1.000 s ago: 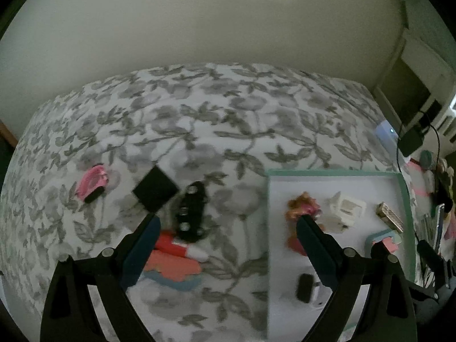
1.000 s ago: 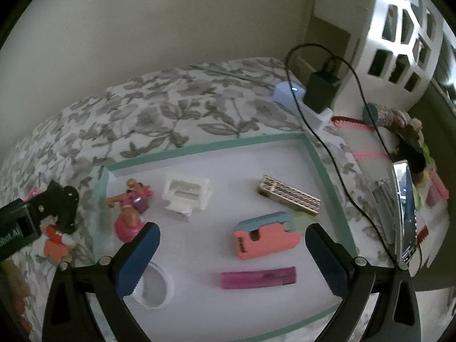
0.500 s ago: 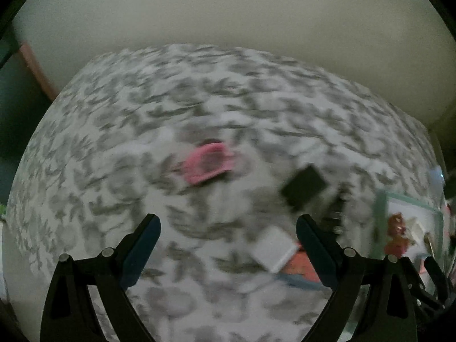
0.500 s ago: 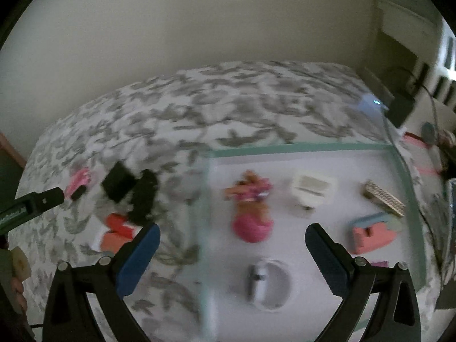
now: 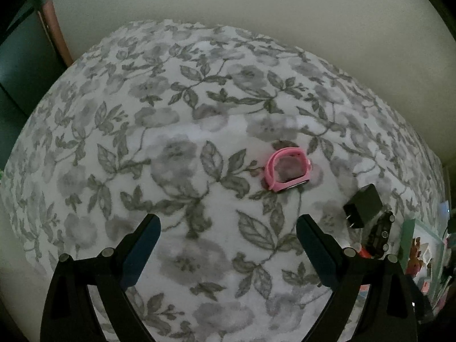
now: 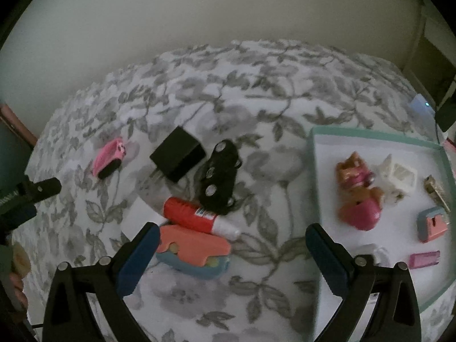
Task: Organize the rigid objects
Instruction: 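Lower the left tool to the pink watch band while the right tool lowers to the toy knife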
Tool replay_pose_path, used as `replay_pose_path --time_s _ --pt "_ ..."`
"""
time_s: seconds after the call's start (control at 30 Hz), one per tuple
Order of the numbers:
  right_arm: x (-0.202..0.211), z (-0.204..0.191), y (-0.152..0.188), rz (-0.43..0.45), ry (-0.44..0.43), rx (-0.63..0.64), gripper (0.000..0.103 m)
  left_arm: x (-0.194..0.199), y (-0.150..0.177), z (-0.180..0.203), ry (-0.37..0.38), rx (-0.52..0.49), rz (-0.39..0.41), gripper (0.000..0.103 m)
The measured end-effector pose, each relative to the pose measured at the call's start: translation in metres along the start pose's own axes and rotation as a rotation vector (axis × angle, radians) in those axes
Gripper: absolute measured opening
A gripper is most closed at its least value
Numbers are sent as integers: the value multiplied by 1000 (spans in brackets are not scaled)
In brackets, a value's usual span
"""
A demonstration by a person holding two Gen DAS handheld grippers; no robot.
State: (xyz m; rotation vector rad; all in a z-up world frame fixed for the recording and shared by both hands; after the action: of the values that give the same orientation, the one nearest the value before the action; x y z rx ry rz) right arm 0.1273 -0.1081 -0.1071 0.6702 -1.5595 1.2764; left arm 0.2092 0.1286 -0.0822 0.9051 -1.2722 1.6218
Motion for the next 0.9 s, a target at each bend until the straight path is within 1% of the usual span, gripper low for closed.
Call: replay_pose_path --time_s 0.33,0.6,0.73,0.9 --pt "-26 -18 14 -67 38 38 103 -8 0 3 42 5 -15 96" --pt "-35 -29 15 -80 8 20 103 -13 -1 1 46 11 -27 96" --pt "-45 -37 19 -102 23 24 103 -17 -2 5 51 3 -30 96" --pt "-46 -38 20 -101 32 25 101 -25 -4 14 62 -8 -31 96"
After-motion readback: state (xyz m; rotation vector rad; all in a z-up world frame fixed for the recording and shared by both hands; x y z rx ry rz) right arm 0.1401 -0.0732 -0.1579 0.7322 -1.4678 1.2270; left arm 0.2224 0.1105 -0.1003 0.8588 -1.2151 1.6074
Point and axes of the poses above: each gripper's, at about its wrist camera, not at the fingertips, and x roughly against the way its jaws point, z to its right, y to its underside, the point moved 5 cm from there along -x, roughly the way its jaws point, and after that the axes turned 9 degrees about y, right-handed, at the moved point
